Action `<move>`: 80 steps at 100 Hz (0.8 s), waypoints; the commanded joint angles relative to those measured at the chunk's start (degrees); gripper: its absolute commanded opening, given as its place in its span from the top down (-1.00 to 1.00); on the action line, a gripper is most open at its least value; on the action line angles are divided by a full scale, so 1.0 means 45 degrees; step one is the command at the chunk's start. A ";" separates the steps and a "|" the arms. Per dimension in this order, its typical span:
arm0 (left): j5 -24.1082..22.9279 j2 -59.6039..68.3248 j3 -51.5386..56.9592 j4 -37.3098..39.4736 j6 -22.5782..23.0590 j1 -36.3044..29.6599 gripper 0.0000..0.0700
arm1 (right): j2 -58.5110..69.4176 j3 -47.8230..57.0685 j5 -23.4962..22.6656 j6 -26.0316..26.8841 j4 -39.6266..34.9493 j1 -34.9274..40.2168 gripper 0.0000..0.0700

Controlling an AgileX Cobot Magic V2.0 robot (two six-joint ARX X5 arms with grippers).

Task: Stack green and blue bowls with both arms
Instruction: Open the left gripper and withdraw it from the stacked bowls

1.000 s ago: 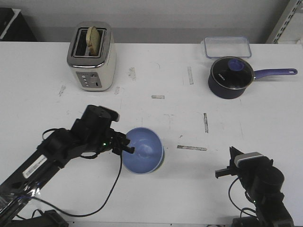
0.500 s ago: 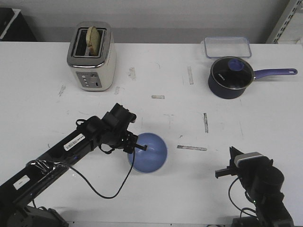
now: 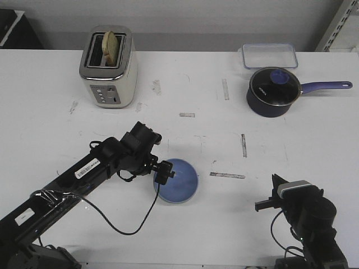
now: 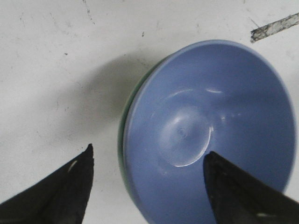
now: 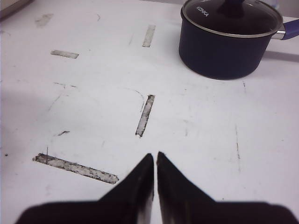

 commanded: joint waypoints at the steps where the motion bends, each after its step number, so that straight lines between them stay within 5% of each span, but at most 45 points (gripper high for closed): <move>1: -0.0029 -0.0282 0.0840 0.0034 0.0136 -0.0044 -0.32 | 0.0068 0.0107 -0.0015 0.0175 0.0073 0.0024 1.00; 24: -0.0097 -0.0962 0.2691 0.0287 0.1234 0.0374 -0.20 | 0.0063 0.0107 -0.0010 0.0175 0.0078 0.0024 1.00; 37: -0.1292 -0.1613 0.2909 0.0636 0.1787 0.0937 0.79 | 0.0063 0.0107 -0.0010 0.0170 0.0078 0.0024 1.00; 41: -0.1753 -0.1787 0.2909 0.0602 0.1991 0.1190 0.94 | 0.0063 0.0107 -0.0005 0.0175 0.0083 0.0024 1.00; 56: -0.3177 -0.2263 0.2895 -0.0058 0.2720 0.2433 0.99 | 0.0063 0.0107 -0.0005 0.0170 0.0083 0.0024 1.00; 80: -0.3274 -0.4420 0.0029 0.1345 0.3007 0.4828 0.99 | 0.0063 0.0107 0.0000 0.0170 0.0083 0.0024 1.00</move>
